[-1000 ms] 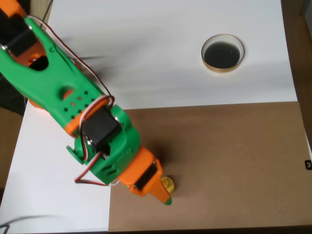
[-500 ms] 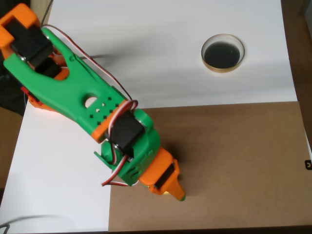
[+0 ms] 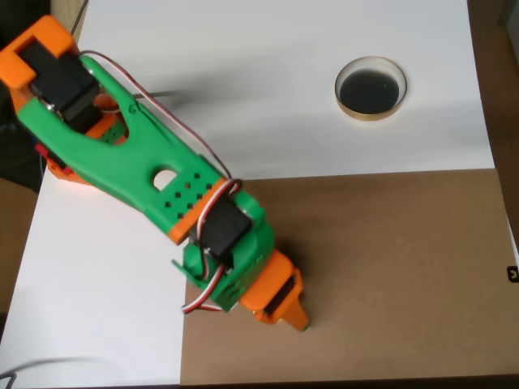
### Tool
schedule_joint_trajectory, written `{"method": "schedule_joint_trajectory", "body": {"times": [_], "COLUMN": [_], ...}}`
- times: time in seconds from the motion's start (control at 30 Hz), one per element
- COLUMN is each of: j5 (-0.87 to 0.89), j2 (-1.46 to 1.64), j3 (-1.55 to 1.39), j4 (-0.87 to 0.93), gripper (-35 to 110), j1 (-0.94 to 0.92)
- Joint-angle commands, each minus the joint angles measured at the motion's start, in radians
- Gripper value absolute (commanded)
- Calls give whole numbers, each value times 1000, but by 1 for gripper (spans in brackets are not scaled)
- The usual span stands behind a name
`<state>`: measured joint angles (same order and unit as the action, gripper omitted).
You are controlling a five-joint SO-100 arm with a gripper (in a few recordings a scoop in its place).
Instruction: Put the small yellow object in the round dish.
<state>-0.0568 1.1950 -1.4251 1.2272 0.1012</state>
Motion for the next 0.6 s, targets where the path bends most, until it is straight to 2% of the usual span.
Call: {"method": "schedule_joint_trajectory", "body": {"times": [0.0,0.33,0.57], "j5": [0,-2,-17], "j2": [23,5,6], "j3": [61,71,75], "j4": [3,-12,-11], "gripper": [17,14,3], "j1": [11,3,0]}}
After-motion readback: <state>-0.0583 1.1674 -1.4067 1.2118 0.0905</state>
